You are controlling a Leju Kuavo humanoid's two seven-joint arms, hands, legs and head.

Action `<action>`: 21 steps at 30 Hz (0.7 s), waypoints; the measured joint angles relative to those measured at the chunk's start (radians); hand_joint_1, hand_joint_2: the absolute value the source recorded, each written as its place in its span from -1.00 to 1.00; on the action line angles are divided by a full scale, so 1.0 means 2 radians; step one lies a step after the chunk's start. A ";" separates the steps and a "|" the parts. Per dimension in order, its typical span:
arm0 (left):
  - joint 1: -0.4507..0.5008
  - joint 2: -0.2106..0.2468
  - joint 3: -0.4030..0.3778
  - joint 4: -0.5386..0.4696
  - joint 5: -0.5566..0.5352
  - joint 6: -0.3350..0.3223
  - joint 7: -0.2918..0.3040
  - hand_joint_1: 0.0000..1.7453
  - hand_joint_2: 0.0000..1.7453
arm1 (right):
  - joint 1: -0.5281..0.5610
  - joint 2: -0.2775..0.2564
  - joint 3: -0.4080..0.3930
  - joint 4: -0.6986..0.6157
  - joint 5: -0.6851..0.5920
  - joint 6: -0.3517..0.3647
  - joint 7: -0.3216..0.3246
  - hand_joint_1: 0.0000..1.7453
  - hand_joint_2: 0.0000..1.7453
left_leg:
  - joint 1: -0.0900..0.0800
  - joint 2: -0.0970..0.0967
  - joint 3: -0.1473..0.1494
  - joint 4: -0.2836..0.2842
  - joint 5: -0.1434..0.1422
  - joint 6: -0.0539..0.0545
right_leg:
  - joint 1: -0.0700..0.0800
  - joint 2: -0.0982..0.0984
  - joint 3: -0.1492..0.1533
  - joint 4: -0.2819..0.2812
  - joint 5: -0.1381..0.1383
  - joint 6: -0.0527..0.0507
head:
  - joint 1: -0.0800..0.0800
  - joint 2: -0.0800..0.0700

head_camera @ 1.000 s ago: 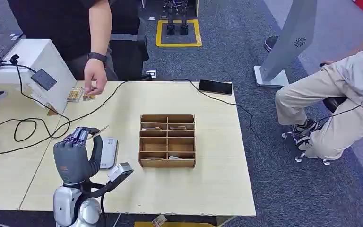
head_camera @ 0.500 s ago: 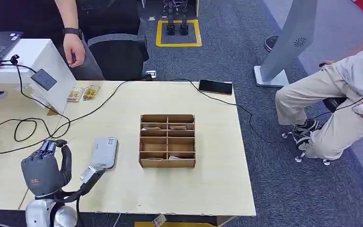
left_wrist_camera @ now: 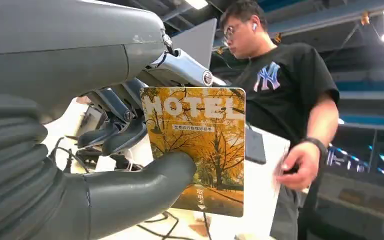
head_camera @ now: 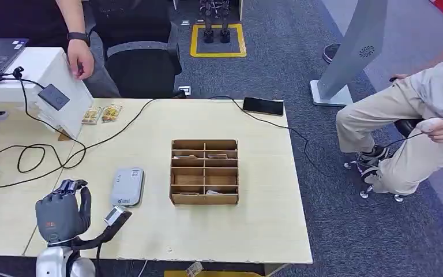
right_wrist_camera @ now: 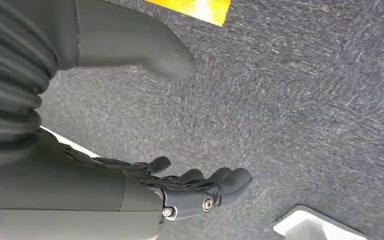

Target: Pass the card to the sensor for recognition and then transmit it.

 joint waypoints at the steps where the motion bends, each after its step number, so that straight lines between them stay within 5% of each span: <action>1: -0.001 0.000 0.000 0.004 -0.003 0.000 0.000 1.00 1.00 | 0.000 0.000 0.000 0.000 0.001 0.000 0.000 -1.00 1.00 | 0.000 0.000 0.000 0.000 0.000 0.000 | 0.000 0.000 0.000 0.000 0.000 0.000 | 0.000 0.000; 21: -0.020 -0.001 -0.008 0.066 -0.032 0.000 0.012 1.00 1.00 | -0.004 0.000 0.000 0.012 0.019 0.000 -0.015 -1.00 1.00 | 0.000 0.000 0.000 0.000 0.000 0.000 | 0.000 0.000 0.000 0.000 0.000 0.000 | 0.000 0.000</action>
